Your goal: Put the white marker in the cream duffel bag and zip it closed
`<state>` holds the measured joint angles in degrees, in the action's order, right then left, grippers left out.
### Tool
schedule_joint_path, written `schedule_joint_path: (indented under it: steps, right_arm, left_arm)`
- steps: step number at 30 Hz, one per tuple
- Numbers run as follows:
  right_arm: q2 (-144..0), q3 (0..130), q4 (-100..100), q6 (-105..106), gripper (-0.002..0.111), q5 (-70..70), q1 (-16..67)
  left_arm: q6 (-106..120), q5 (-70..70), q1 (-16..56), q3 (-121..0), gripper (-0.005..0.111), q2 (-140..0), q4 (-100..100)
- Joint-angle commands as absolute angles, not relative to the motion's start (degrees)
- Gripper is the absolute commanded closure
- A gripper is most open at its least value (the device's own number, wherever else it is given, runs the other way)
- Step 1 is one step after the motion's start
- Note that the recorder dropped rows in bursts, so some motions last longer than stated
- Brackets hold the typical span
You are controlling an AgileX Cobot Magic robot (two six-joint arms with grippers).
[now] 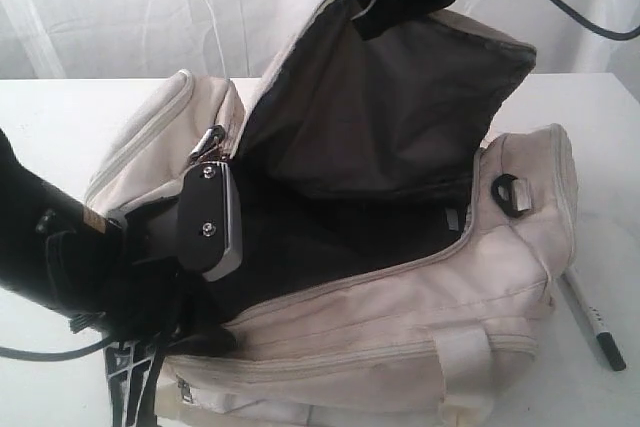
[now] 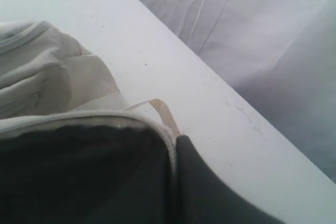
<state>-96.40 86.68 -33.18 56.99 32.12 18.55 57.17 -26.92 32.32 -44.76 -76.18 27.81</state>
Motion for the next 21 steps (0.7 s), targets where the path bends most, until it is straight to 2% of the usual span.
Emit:
schedule_joint_path:
  steps: [1,12,17,19,21]
  right_arm:
    - [-96.2,88.0,-33.2,56.3,0.108,28.5,16.5]
    - [-96.2,88.2,-34.1,56.3,0.108,35.7,16.7]
    - [-96.2,87.9,-35.6,56.3,0.108,40.6,16.7]
    - [-96.2,87.9,-35.9,56.3,0.105,43.3,16.7]
    - [-96.2,87.9,-35.9,56.3,0.093,45.4,16.7]
  left_arm:
    - [55.6,-28.7,32.7,-42.4,0.107,-76.1,28.3]
    - [55.6,-23.9,32.7,-41.8,0.107,-76.0,28.9]
    - [55.6,-23.8,32.7,-45.5,0.107,-76.0,28.9]
    - [55.6,-23.7,32.7,-46.9,0.101,-76.0,28.9]
    - [55.6,-23.7,32.7,-47.9,0.087,-76.0,29.2]
